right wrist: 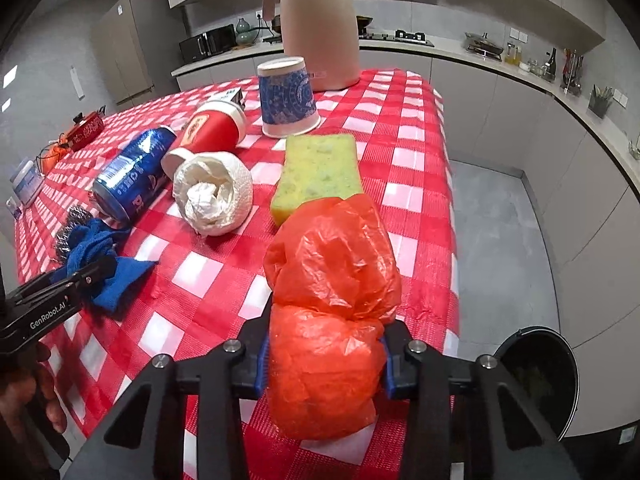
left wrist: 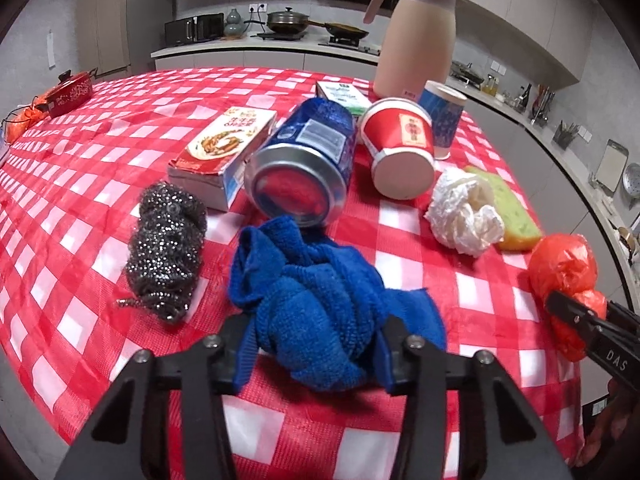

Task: Collect trash
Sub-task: 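Grasp the red plastic bag with the right tool while the left tool grasps the blue towel, then carry the red bag and blue towel with both tools over the bin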

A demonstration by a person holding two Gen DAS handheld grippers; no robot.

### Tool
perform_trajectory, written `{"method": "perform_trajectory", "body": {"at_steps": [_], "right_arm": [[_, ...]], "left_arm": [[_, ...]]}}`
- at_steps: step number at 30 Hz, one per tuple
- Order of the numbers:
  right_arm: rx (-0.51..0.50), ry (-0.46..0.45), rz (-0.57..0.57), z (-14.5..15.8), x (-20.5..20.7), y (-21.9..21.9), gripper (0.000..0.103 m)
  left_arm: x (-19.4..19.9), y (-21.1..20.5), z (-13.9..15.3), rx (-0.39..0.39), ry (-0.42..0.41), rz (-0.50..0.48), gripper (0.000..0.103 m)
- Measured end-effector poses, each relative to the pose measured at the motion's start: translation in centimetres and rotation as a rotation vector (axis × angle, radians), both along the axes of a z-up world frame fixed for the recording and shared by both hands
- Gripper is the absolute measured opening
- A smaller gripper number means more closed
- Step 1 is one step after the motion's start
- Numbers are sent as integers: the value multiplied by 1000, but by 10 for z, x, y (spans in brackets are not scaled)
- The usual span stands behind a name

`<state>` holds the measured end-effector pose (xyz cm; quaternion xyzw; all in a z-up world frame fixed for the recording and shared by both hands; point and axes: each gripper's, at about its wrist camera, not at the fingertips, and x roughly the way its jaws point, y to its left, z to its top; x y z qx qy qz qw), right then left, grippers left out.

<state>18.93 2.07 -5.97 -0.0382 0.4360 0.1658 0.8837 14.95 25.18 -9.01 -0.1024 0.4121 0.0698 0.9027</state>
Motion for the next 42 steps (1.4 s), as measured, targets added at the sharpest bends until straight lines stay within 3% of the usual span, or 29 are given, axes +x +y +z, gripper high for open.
{"method": "perform_trajectory", "body": {"at_steps": [20,42], "right_arm": [[40,-65,-73,38,-36,-61,41],[27,-71,-290,51,-84,-228,41]], "left_arm": [[-17,-81,48,6,-81,-148,48],[-21,-250,55,-4,-76,-433,48]]}}
